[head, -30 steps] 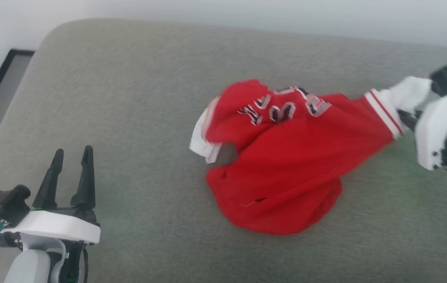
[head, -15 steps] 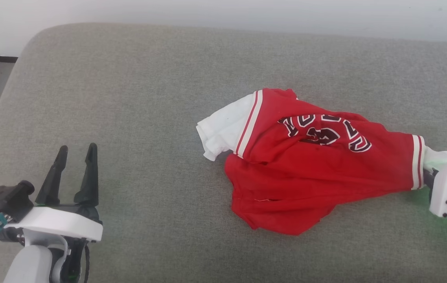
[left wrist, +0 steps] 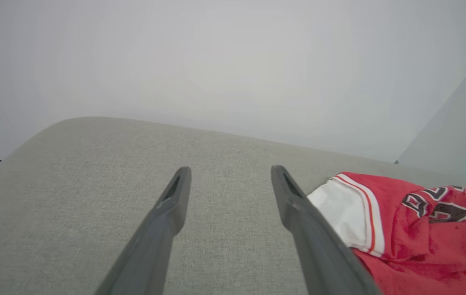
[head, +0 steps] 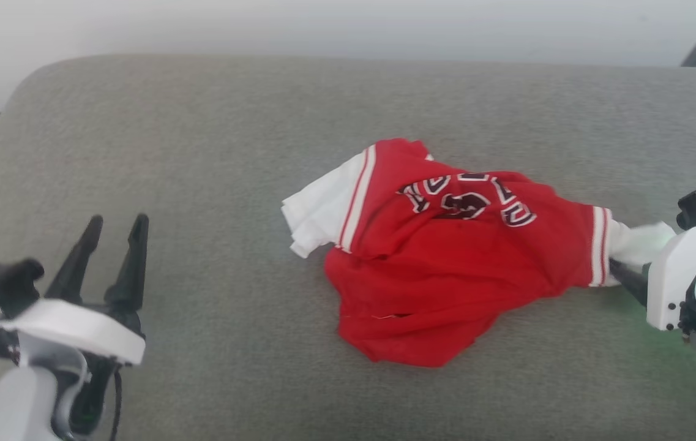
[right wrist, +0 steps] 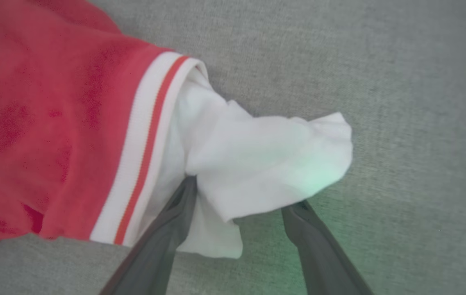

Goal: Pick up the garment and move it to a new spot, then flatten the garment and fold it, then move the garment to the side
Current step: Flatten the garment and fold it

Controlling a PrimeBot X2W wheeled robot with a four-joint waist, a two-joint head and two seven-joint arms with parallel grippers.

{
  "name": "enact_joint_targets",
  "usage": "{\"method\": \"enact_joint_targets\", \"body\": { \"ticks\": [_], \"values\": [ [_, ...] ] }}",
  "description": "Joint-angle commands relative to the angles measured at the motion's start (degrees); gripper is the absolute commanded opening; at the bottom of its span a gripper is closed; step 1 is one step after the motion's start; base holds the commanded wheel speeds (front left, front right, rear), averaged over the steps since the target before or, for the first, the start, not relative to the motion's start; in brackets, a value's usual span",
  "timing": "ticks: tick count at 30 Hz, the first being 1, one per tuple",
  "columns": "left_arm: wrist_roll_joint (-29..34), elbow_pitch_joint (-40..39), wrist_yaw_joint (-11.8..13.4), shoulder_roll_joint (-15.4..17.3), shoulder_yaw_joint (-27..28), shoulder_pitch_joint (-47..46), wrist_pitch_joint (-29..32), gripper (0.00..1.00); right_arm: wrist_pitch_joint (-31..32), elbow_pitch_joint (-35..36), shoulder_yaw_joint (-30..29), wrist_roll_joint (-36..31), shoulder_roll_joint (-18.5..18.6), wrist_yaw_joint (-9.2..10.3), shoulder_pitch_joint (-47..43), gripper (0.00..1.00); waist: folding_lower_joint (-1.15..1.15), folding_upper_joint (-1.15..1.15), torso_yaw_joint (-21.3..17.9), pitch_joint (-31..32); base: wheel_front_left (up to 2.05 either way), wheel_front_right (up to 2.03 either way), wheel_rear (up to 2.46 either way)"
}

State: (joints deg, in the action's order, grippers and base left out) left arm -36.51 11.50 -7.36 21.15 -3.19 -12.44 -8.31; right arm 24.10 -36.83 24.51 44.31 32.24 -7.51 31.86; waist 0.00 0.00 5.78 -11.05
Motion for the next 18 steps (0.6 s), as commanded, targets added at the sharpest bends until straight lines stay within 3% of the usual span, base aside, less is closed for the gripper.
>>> {"method": "enact_joint_targets", "body": {
  "ticks": [1,9,18],
  "values": [
    [-0.96,-0.74,-0.16,0.45,-0.08,-1.14,1.11,1.0,-0.87,0.89,-0.26,-0.53,0.22,0.04,-0.42,1.0,0.0,0.0,-1.13,0.71,0.0,0.0,0.0],
    [-2.51,-4.95,0.94,4.32,-2.8,-5.45,14.42,1.0,-9.62,8.36,-5.33,-6.55,-1.64,0.04,-2.96,1.0,0.0,0.0,-6.44,2.43,0.0,0.0,0.0],
    [-4.63,-3.24,3.44,6.98,-6.94,-14.55,32.35,1.0,-22.29,16.61,-14.92,-17.9,-8.81,0.03,-6.72,1.0,0.0,0.0,-13.2,2.41,0.0,0.0,0.0]
  ]
}}
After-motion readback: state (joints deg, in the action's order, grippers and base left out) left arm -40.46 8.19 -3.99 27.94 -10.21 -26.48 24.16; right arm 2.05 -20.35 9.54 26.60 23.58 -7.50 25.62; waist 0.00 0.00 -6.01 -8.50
